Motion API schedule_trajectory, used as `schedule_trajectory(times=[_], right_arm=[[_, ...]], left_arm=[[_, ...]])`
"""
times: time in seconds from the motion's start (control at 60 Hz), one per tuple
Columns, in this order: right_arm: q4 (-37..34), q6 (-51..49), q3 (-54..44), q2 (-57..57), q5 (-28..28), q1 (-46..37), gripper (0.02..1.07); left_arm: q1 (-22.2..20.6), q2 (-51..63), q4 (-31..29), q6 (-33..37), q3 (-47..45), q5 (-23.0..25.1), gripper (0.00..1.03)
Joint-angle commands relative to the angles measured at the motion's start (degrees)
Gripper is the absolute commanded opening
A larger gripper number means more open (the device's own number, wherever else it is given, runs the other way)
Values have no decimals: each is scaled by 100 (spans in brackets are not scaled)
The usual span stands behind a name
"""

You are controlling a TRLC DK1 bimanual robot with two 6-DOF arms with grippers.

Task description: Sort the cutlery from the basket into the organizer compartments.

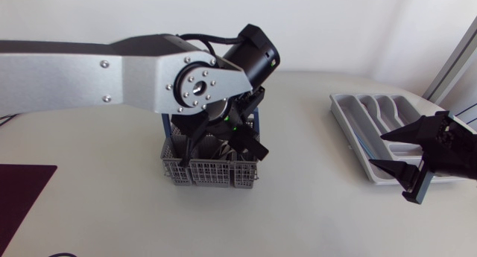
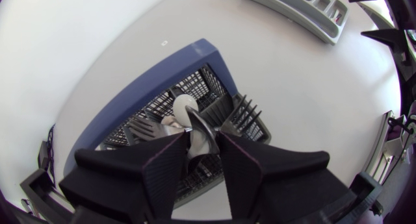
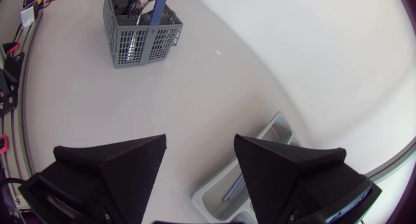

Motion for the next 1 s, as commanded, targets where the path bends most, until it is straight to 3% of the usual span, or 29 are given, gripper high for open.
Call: schedule_trajectory(times=[0.0, 0.217, 0.433, 0.75, 0.883, 0.983], right_arm=[[-59, 126, -162, -98, 53, 59, 78], [-129, 126, -223, -212, 79, 112, 78], [-129, 126, -267, -265, 97, 147, 78], [-138, 126, -249, -265, 193, 332, 78], [-173, 336, -197, -317, 211, 543, 78], [-402, 547, -21, -440, 193, 762, 78]], left_arm=[[144, -158, -11, -107, -170, -66, 18], [355, -228, 262, -45, -416, -66, 4], [391, -466, 446, 16, -706, -66, 4], [-260, -1925, 1290, 517, -1769, -66, 3], [-444, -2294, 1176, 535, -1673, -5, 3], [-444, -2584, 991, 526, -1391, 426, 3]])
